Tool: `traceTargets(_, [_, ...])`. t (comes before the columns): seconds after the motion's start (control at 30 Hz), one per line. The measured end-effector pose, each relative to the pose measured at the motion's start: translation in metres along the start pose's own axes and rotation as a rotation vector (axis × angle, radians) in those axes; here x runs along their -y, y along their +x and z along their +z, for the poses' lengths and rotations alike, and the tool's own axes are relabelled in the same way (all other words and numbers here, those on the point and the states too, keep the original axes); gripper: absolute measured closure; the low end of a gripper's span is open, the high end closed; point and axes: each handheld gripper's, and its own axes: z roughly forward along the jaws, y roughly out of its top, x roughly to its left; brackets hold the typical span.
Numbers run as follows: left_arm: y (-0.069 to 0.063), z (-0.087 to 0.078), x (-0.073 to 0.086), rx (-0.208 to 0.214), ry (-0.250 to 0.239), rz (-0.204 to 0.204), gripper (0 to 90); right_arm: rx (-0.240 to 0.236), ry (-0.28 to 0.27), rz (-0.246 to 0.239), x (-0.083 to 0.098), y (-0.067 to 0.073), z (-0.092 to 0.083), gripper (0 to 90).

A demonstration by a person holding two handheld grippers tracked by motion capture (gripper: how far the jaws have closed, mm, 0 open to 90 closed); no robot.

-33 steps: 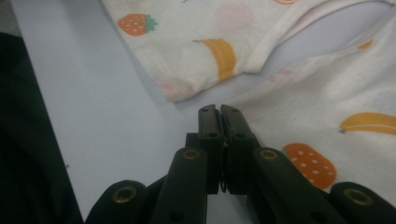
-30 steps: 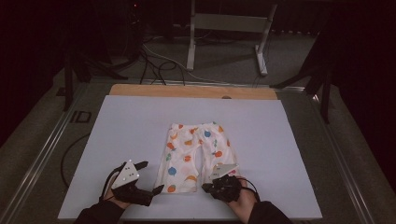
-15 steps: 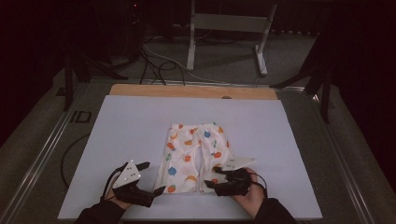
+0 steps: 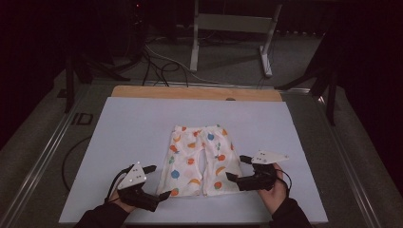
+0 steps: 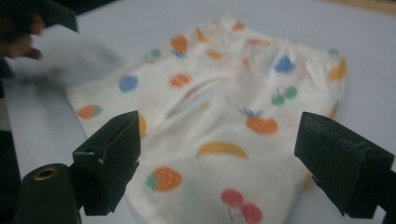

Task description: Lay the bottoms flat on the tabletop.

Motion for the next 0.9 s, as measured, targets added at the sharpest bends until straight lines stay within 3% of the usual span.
traceTargets(0.17, [0.006, -0.003, -0.009, 0.01, 0.011, 0.003, 1.5, 0.021, -0.014, -0.014, 0.002, -0.005, 0.0, 14.6])
traceTargets(0.3, [0.013, -0.003, -0.018, 0.031, 0.027, 0.0, 0.7, 0.001, -0.019, 0.0, 0.0, -0.007, -0.002, 14.1])
traceTargets(0.4, [0.018, -0.003, -0.026, 0.043, 0.026, -0.002, 0.3, 0.037, -0.003, -0.017, -0.002, -0.008, -0.002, 13.5])
traceTargets(0.63, [0.024, -0.003, -0.041, 0.038, 0.004, 0.007, 0.3, 0.057, -0.017, -0.026, -0.008, -0.012, -0.003, 13.1])
traceTargets(0.73, [0.029, 0.002, -0.046, 0.046, 0.012, 0.009, 0.3, 0.039, 0.004, -0.031, -0.015, -0.016, 0.003, 13.1])
traceTargets(0.8, [0.032, 0.006, -0.049, 0.047, 0.016, 0.013, 0.3, 0.053, 0.015, -0.062, -0.021, -0.016, 0.006, 13.1])
traceTargets(0.9, [0.038, 0.015, -0.056, 0.061, 0.035, 0.031, 0.3, 0.049, 0.015, -0.066, -0.03, -0.018, 0.013, 13.3])
